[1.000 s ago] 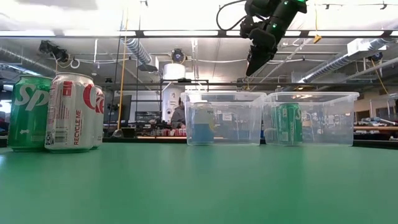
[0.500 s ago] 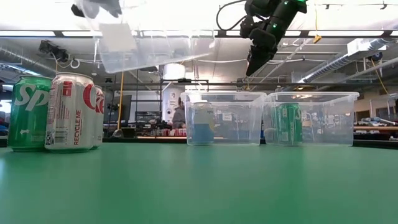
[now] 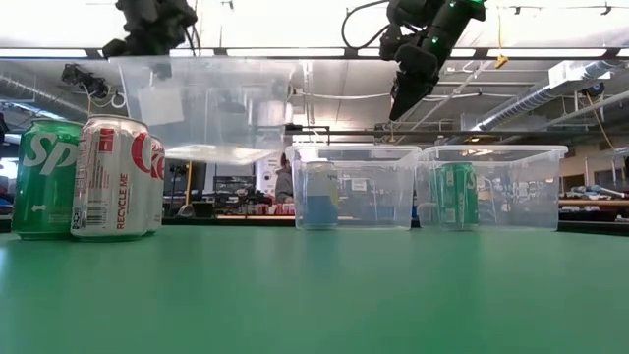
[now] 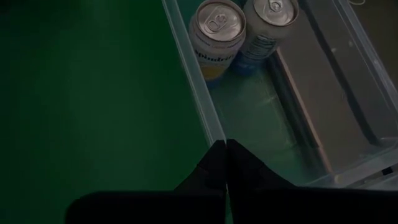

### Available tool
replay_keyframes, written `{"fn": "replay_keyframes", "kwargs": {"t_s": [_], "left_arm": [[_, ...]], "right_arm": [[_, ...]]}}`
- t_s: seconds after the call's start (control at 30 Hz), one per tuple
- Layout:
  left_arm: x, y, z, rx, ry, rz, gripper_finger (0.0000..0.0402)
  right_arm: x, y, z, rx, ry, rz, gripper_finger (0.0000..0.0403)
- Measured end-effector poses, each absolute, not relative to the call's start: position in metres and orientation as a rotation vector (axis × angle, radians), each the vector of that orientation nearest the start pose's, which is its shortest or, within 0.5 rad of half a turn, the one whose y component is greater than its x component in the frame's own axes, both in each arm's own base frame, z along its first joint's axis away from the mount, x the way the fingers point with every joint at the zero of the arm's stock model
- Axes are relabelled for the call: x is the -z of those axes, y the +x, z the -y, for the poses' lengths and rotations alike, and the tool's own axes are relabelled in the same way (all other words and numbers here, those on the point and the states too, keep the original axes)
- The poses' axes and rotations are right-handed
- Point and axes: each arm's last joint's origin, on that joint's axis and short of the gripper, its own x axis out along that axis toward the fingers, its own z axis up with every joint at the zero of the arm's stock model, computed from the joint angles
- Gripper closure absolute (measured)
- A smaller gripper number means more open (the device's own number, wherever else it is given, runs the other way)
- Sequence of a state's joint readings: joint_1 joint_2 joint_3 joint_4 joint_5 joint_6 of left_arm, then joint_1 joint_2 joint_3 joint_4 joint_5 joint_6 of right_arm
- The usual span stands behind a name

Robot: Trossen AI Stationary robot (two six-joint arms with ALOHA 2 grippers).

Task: Sort soda cans
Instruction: Move the bottom left transparent bin to the top left of the table

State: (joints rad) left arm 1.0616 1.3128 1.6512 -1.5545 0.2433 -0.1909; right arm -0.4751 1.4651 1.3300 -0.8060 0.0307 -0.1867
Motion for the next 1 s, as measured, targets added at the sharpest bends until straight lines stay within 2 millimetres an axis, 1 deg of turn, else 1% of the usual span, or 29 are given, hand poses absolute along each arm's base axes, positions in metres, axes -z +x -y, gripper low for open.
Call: {"fn": "replay_keyframes", "kwargs": {"t_s": [0.1,0.27,0.47,0.6,0.87,1.0], "left_arm": [[-0.401,0.096,-0.181,-0.849,-0.930,-0.939,0.0376],[-0.379,0.090,-0.191,-0.869,-0.996,-0.992,0.0376],[-0.353,0.093,-0.199,-0.865,-1.000,-1.015,0.0376],[-0.338,0.095,-0.205,-0.874,-0.994,-1.002,0.0365],[-0.322,0.098,-0.215,-0.896,-0.916,-0.974,0.0356],[-0.319,0.098,-0.215,-0.900,-0.893,-0.997,0.0354]], "right_arm": [[-0.314,0.266,0.138,0.377,0.045,-0.965,0.0403],[-0.314,0.267,0.137,0.355,0.060,-0.958,0.0403],[-0.315,0.270,0.134,0.343,0.052,-0.938,0.0403],[-0.318,0.275,0.129,0.327,0.034,-0.901,0.0403],[-0.323,0.285,0.122,0.287,0.009,-0.815,0.0403],[-0.325,0.289,0.119,0.278,-0.003,-0.785,0.0403]]}}
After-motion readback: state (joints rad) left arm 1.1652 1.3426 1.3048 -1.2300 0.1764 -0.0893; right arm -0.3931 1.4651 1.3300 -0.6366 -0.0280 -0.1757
